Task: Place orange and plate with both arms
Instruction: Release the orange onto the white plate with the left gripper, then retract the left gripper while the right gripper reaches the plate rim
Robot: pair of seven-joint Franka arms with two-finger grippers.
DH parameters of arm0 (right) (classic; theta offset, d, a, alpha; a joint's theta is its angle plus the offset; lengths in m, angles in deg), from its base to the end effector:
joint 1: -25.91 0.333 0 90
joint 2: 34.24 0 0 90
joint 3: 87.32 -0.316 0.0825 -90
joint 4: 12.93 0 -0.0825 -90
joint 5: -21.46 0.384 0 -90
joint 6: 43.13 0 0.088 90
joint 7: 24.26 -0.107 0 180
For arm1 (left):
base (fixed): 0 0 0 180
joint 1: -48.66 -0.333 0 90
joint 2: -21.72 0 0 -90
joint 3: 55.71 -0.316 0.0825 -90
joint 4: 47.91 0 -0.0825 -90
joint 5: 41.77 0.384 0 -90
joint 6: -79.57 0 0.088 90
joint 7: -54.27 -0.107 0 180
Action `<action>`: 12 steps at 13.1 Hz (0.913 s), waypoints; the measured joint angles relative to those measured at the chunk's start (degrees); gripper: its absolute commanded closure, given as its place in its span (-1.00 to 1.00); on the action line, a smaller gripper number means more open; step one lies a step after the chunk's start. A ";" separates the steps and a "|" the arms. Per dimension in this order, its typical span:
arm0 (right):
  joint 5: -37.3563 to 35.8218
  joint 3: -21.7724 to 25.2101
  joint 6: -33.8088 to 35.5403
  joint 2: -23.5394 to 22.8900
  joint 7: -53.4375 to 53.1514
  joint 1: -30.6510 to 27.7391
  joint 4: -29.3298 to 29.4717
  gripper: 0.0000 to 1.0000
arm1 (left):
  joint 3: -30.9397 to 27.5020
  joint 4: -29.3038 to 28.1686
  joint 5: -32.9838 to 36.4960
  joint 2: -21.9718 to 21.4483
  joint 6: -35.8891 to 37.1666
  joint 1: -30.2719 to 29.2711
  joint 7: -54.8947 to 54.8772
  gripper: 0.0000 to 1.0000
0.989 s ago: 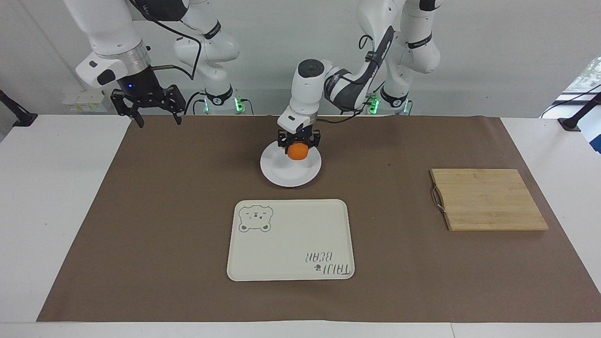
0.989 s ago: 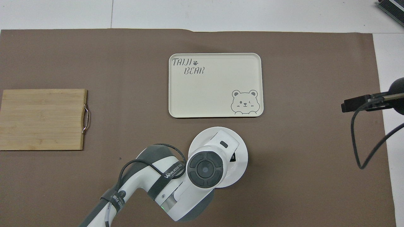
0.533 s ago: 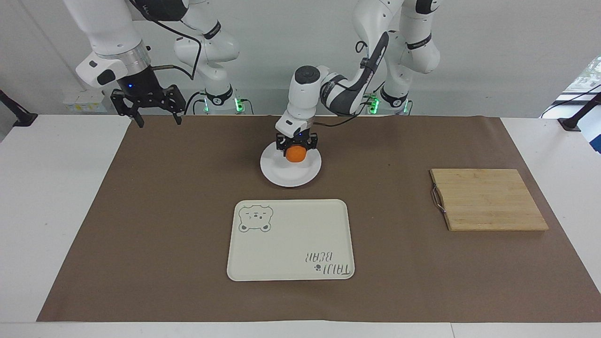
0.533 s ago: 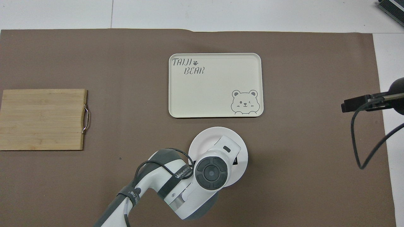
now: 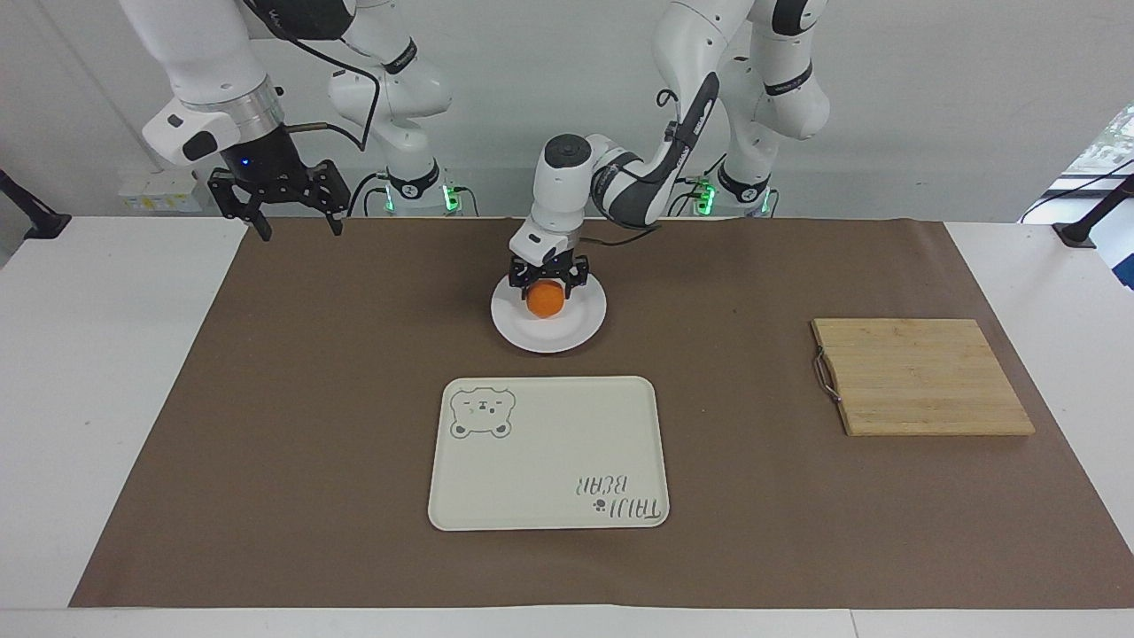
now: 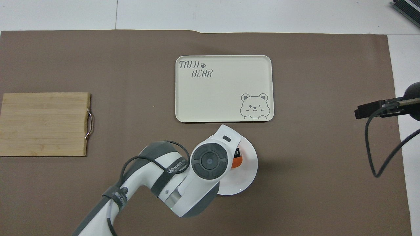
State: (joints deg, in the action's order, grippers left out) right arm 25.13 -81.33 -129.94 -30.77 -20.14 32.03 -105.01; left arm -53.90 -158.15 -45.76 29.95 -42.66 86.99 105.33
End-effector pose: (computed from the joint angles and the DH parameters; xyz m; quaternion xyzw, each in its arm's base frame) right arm 0.5298 0.0065 0.6356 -0.9985 -0.0385 0.0146 0.0357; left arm 0.4561 -0.3878 0.4226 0.9926 0.1128 -0.0001 0.0460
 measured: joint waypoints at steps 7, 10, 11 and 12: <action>17.16 -0.01 -5.44 0.79 4.71 -2.94 -10.33 -1.00 | -0.30 0.24 0.00 -0.08 0.21 -14.04 -17.45 -1.00; 24.06 -0.64 -10.33 0.72 8.90 -2.45 -17.11 -1.00 | -0.37 1.01 0.00 -1.23 2.85 -20.74 -27.32 -1.00; 26.65 -0.70 -11.86 0.69 11.01 -2.45 -19.37 -1.00 | -0.39 1.29 0.00 -2.06 4.55 -23.09 -30.95 -1.00; 29.27 -0.69 -13.94 0.60 13.72 -2.45 -21.94 -1.00 | -0.42 1.47 0.00 -2.84 6.16 -25.29 -34.49 -1.00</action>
State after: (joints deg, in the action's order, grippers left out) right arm 54.40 -82.02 -143.88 -30.17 -6.42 29.58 -126.96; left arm -54.32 -156.69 -45.76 27.11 -36.50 61.70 70.85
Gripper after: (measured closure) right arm 0.000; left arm 0.000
